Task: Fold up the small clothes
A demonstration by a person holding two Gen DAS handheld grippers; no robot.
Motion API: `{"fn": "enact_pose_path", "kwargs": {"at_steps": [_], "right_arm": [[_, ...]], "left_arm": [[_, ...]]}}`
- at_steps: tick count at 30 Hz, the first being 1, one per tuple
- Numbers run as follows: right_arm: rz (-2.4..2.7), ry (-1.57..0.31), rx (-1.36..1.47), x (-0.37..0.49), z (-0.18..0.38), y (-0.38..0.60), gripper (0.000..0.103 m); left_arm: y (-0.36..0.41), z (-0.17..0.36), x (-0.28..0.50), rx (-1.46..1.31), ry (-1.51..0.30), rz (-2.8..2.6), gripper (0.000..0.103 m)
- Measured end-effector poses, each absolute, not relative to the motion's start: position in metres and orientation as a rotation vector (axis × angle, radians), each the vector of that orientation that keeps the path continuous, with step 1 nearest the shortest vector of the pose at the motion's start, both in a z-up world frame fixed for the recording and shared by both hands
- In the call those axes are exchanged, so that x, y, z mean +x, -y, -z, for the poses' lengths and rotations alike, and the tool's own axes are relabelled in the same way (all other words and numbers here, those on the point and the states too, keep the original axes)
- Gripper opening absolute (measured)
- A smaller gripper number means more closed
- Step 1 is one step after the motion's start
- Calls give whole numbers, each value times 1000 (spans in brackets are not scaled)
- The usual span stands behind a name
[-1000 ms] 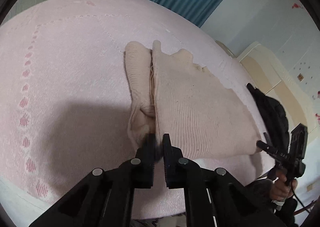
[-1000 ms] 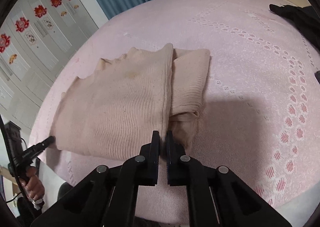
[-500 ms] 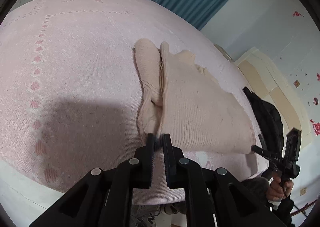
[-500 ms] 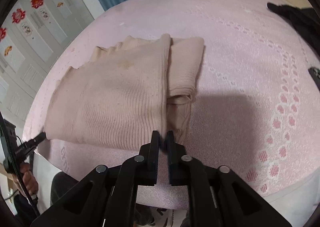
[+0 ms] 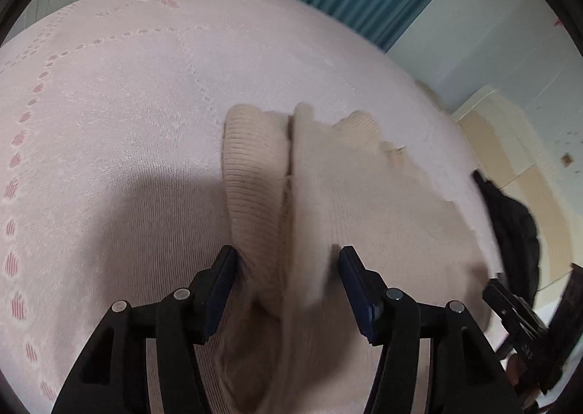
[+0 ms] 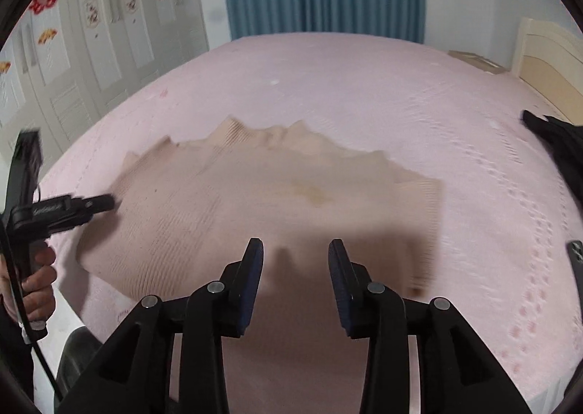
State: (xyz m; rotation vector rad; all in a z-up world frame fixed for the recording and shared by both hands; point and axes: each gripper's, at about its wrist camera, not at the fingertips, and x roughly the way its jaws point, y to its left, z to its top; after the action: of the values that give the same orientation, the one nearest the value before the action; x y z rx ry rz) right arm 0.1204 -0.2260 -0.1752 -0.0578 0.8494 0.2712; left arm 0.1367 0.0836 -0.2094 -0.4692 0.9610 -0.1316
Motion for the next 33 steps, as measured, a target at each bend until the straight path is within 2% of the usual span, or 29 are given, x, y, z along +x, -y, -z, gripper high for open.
{"fn": "enact_pose_path", "kwargs": {"at_steps": [4, 7, 12, 23, 27, 33], "right_arm": [[-250, -930, -61, 138, 204, 200, 37], [-225, -906, -47, 145, 203, 192, 39], [-207, -951, 14, 182, 203, 176, 39], [-110, -1068, -45, 268, 219, 134, 42], [-99, -1064, -73, 260, 217, 132, 42], [-138, -979, -144, 201, 201, 133, 42]], "left_arm": [[-85, 213, 146, -456, -931, 123, 56], [-88, 217, 149, -462, -914, 136, 56], [-81, 217, 156, -444, -895, 167, 57], [-93, 221, 152, -462, -866, 192, 57], [-97, 222, 151, -492, -865, 214, 57], [-104, 224, 132, -550, -856, 305, 58]]}}
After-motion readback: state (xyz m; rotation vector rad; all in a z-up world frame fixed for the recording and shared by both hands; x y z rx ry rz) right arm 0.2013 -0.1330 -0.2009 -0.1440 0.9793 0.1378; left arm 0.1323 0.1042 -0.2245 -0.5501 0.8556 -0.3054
